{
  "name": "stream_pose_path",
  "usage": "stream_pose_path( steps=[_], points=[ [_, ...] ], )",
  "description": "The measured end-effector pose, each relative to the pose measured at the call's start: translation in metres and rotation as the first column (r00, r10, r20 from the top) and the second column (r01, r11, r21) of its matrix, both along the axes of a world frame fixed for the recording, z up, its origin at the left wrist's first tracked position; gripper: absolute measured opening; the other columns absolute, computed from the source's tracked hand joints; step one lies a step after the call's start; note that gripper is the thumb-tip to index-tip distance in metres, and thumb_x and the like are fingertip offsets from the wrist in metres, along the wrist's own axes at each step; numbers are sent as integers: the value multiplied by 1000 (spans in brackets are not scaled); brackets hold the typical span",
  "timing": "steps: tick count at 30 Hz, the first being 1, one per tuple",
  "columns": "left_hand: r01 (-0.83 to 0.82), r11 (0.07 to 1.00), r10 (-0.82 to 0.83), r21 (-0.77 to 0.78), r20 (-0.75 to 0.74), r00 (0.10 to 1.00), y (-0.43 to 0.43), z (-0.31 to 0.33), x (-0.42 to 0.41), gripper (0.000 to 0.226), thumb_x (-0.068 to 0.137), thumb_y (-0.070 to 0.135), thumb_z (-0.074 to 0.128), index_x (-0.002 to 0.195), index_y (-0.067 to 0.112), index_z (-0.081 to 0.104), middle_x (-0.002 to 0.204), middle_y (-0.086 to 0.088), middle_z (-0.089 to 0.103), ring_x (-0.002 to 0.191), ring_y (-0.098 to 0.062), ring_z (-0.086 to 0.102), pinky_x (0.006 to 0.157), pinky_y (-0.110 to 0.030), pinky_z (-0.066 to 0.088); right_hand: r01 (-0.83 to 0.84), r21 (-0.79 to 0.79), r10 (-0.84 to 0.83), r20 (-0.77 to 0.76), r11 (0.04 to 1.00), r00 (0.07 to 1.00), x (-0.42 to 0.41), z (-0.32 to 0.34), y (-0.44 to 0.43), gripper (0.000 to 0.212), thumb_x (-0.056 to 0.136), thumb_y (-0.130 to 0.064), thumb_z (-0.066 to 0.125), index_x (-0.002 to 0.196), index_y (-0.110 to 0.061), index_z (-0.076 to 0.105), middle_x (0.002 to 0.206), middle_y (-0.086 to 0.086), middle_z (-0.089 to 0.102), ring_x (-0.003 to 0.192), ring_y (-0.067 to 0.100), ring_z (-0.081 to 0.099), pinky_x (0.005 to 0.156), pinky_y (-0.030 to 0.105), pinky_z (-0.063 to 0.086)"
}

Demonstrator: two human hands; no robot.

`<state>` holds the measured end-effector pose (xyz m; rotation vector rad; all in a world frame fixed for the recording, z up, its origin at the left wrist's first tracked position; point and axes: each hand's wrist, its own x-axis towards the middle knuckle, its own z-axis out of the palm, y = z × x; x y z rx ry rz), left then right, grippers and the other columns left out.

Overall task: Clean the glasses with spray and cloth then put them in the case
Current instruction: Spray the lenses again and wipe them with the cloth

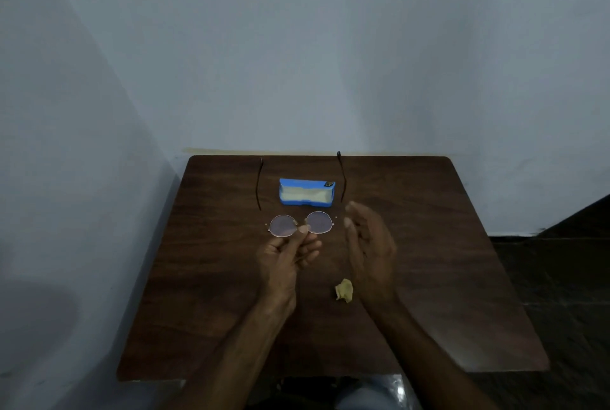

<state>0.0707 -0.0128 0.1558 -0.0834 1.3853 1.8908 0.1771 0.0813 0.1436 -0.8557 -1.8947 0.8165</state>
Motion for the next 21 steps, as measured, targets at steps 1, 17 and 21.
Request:
stream_pose_path(
  steps=[1, 17, 21],
  points=[
    [8, 1000, -8, -2, 1, 1000, 1, 1, 2, 5, 94, 10, 73, 96, 7, 77, 87, -10, 81, 76, -18, 79, 66, -26, 65, -12, 49, 13, -17, 999, 1000, -7, 7, 7, 28, 101, -6, 65, 128, -5, 67, 124, 5, 71, 114, 11, 69, 94, 21, 57],
    [29, 999, -27, 38, -50, 998, -1, 15, -16, 10, 95, 9, 72, 98, 2, 78, 84, -13, 80, 75, -17, 79, 64, -24, 63, -447, 511, 215, 450, 734, 867, -27, 22, 25, 30, 89, -10, 68, 118, -9, 75, 111, 10, 69, 104, 20, 56, 77, 28, 52],
    [62, 997, -60, 46, -49, 997, -2, 15, -18, 10, 97, 9, 70, 99, 3, 77, 84, -12, 81, 76, -16, 79, 66, -24, 64, -489, 499, 243, 479, 716, 844, -27, 26, 28, 30, 87, -10, 69, 117, -9, 75, 114, 11, 69, 106, 21, 58, 77, 31, 55]
  ],
)
